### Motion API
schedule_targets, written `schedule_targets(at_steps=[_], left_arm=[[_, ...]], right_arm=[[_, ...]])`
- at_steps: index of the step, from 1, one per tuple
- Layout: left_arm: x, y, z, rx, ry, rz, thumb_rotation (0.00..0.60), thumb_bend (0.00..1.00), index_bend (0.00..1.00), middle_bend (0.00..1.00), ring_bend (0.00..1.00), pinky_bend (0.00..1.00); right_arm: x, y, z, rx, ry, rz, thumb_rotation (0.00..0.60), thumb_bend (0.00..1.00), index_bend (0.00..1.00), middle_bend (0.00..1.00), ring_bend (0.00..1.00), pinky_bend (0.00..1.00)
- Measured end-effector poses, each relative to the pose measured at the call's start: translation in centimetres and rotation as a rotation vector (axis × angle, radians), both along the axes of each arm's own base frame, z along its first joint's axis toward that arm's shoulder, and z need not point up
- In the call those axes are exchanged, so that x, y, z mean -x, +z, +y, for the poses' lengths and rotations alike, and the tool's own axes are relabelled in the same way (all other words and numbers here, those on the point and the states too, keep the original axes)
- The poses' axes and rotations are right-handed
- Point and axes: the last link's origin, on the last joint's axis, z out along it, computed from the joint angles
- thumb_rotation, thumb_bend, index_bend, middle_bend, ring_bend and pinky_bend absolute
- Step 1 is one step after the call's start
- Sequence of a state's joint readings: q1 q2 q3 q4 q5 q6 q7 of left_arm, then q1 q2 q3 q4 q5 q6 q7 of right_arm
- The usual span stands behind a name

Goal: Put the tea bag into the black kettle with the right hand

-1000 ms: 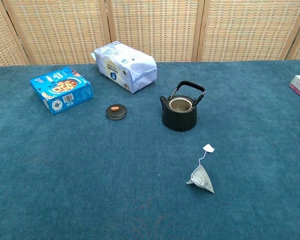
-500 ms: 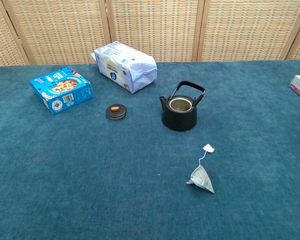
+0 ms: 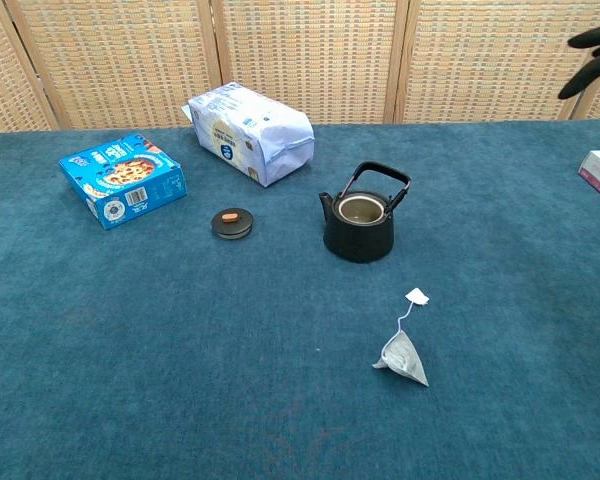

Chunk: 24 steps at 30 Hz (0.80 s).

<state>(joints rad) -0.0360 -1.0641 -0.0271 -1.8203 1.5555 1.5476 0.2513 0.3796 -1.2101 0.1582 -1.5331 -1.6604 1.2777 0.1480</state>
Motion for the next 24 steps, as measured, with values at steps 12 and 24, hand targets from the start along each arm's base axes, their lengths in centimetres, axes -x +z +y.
schedule_targets(at_steps=[12, 24], left_arm=[[-0.8, 1.2, 1.5, -0.011, -0.026, 0.027, 0.600, 0.07, 0.00, 0.00, 0.00, 0.00], [-1.3, 1.3, 2.2, 0.004, -0.034, 0.047, 0.600, 0.07, 0.00, 0.00, 0.00, 0.00]], right_arm=[[-2.4, -2.9, -3.7, -0.070, -0.007, 0.004, 0.600, 0.00, 0.37, 0.00, 0.00, 0.00], [-2.4, -5.8, -4.9, -0.123, -0.046, 0.034, 0.600, 0.04, 0.43, 0.00, 0.00, 0.00]])
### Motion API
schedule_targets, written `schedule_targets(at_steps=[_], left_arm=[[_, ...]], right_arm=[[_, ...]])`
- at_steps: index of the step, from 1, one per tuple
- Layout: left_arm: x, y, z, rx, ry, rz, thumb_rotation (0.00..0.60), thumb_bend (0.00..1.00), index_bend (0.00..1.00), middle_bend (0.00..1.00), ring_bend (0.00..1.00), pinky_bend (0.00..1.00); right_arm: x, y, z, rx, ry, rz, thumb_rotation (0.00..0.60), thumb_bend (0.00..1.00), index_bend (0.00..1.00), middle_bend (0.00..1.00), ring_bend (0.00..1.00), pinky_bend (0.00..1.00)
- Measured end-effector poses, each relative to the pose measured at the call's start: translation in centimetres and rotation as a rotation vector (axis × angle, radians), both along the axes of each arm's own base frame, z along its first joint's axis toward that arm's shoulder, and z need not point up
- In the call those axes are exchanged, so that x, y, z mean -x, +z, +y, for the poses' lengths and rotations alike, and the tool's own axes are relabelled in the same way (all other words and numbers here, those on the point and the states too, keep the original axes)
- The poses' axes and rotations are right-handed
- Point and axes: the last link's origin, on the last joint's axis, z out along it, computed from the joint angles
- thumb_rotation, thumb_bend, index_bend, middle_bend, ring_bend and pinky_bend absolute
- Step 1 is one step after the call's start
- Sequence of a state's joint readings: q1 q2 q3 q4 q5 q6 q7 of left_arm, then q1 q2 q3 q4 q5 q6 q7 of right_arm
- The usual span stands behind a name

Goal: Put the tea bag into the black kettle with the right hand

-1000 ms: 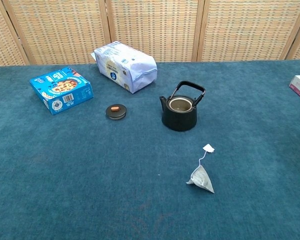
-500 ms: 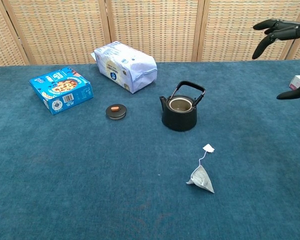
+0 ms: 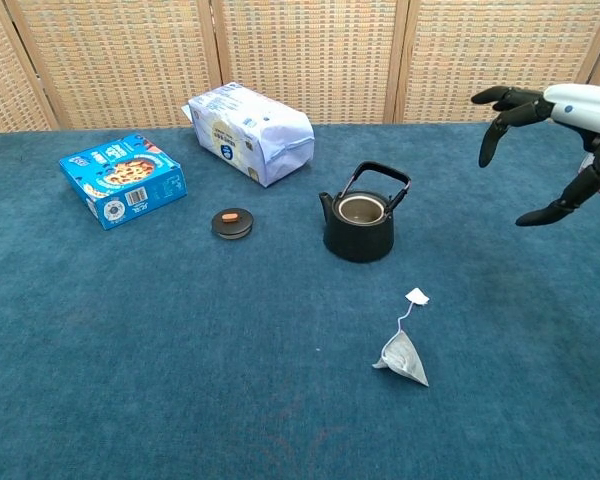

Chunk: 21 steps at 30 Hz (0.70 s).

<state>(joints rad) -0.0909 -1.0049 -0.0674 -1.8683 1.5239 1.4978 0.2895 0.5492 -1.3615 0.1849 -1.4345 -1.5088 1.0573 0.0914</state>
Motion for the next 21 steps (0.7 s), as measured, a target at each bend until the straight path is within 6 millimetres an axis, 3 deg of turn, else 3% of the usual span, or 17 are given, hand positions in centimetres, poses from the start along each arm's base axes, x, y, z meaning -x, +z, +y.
schedule_targets(at_steps=[21], left_arm=[[0.0, -0.5, 0.7, 0.021, 0.010, 0.013, 0.600, 0.07, 0.00, 0.00, 0.00, 0.00]], right_arm=[[-0.6, -5.4, -1.3, -0.044, -0.018, 0.088, 0.600, 0.17, 0.43, 0.02, 0.00, 0.00]])
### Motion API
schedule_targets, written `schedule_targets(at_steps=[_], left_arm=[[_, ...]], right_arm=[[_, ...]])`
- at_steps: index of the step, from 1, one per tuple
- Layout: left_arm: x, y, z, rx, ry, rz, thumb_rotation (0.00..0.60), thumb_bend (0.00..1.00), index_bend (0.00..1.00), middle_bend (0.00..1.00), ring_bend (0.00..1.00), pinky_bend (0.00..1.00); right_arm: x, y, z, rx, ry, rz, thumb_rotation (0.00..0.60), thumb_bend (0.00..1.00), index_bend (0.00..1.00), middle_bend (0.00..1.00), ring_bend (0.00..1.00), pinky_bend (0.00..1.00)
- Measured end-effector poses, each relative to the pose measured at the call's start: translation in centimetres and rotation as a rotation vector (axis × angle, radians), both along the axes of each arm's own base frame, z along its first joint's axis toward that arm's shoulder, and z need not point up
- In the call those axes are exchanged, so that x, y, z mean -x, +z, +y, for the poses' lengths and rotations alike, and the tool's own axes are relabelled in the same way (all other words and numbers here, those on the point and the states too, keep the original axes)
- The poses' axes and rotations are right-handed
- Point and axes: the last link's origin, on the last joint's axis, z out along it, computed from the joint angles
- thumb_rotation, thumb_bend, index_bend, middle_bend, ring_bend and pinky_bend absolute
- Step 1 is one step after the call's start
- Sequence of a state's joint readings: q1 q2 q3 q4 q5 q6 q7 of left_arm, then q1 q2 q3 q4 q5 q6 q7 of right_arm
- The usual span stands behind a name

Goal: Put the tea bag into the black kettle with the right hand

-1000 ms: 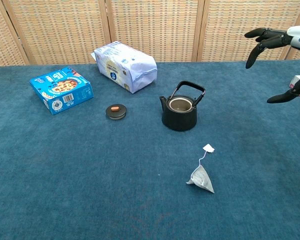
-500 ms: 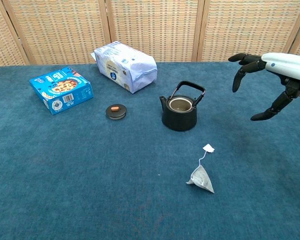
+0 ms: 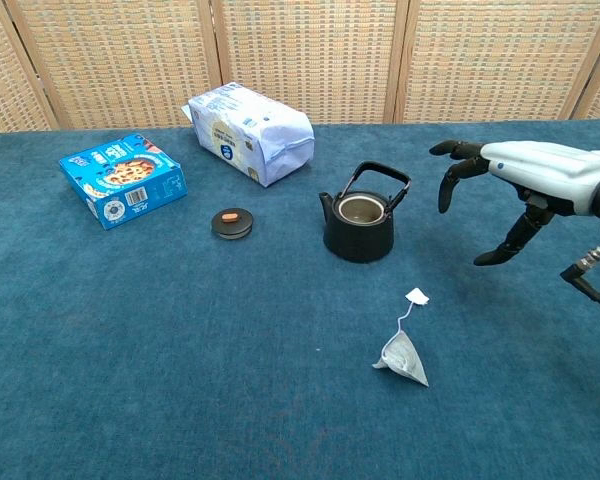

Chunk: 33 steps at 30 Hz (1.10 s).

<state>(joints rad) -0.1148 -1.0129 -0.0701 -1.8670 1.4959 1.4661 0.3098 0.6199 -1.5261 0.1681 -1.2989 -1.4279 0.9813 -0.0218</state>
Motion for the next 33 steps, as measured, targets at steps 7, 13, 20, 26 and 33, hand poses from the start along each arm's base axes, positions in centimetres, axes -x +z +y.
schedule_targets(at_steps=[7, 13, 20, 26, 33], left_arm=[[0.2, -0.1, 0.1, 0.004, 0.005, -0.003, 0.600, 0.07, 0.00, 0.00, 0.00, 0.00], [0.2, -0.2, 0.1, 0.007, 0.003, -0.006, 0.600, 0.07, 0.00, 0.00, 0.00, 0.00], [0.2, -0.3, 0.2, 0.009, 0.002, -0.007, 0.600, 0.07, 0.00, 0.00, 0.00, 0.00], [0.2, -0.3, 0.2, 0.010, 0.000, -0.007, 0.600, 0.07, 0.00, 0.00, 0.00, 0.00], [0.4, -0.2, 0.2, 0.008, 0.004, -0.007, 0.600, 0.07, 0.00, 0.00, 0.00, 0.00]], right_arm=[[0.5, -0.7, 0.1, 0.019, -0.015, 0.027, 0.600, 0.19, 0.45, 0.03, 0.00, 0.00], [1.1, -0.9, 0.5, 0.036, -0.029, 0.047, 0.600, 0.20, 0.45, 0.09, 0.00, 0.00], [1.8, -1.1, 1.2, 0.046, -0.048, 0.051, 0.600, 0.20, 0.45, 0.23, 0.09, 0.00], [1.8, -1.3, 1.3, 0.038, -0.043, 0.055, 0.600, 0.20, 0.45, 0.43, 0.31, 0.17], [1.1, -1.5, 1.1, 0.021, -0.019, 0.043, 0.600, 0.20, 0.46, 0.60, 0.48, 0.36]])
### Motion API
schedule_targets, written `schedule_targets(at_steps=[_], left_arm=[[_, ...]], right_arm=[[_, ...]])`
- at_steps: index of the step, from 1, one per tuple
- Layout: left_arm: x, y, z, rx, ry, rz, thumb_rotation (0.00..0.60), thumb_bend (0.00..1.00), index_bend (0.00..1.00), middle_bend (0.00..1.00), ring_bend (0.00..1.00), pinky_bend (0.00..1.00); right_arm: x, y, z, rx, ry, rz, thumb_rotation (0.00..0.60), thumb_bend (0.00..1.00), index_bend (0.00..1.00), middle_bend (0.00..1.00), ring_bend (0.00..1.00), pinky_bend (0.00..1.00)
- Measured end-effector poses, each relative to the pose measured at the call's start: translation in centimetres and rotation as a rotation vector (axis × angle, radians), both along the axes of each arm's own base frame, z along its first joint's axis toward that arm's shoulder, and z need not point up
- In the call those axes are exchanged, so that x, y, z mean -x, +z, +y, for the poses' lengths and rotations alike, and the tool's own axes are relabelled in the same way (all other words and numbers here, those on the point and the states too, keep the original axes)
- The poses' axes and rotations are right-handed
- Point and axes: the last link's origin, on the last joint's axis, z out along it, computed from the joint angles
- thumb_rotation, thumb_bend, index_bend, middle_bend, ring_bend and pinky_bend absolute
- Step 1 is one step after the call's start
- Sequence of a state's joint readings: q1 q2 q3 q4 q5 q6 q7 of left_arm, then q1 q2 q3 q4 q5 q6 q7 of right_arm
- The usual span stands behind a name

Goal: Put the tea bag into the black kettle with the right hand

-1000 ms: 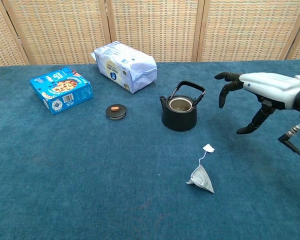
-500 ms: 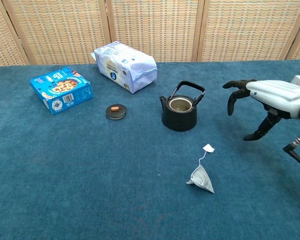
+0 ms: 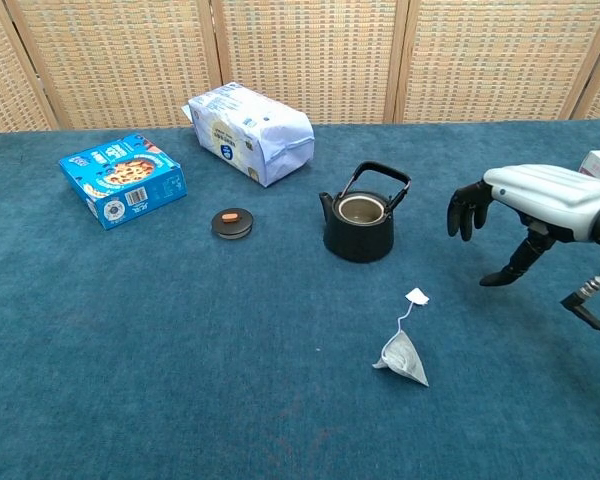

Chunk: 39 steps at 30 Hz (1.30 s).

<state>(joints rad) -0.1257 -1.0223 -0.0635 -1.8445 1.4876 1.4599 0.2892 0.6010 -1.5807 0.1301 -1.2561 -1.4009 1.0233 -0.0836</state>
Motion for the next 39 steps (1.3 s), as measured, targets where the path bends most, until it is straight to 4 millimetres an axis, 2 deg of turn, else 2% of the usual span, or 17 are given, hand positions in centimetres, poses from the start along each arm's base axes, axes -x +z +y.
schedule_targets(at_steps=[4, 19, 39], left_arm=[[0.1, 0.0, 0.0, -0.001, 0.003, -0.001, 0.600, 0.07, 0.00, 0.00, 0.00, 0.00], [0.6, 0.0, 0.0, 0.000, 0.011, -0.004, 0.600, 0.07, 0.00, 0.00, 0.00, 0.00], [0.9, 0.0, 0.0, 0.003, 0.011, -0.007, 0.600, 0.07, 0.00, 0.00, 0.00, 0.00]], right_arm=[[-0.5, -0.2, -0.2, -0.010, 0.017, -0.010, 0.600, 0.20, 0.47, 0.65, 0.53, 0.43], [-1.9, -1.4, -0.9, -0.030, 0.045, 0.018, 0.600, 0.20, 0.49, 0.67, 0.55, 0.43], [-3.2, -3.4, -0.4, -0.074, 0.082, 0.102, 0.600, 0.20, 0.53, 0.69, 0.59, 0.45]])
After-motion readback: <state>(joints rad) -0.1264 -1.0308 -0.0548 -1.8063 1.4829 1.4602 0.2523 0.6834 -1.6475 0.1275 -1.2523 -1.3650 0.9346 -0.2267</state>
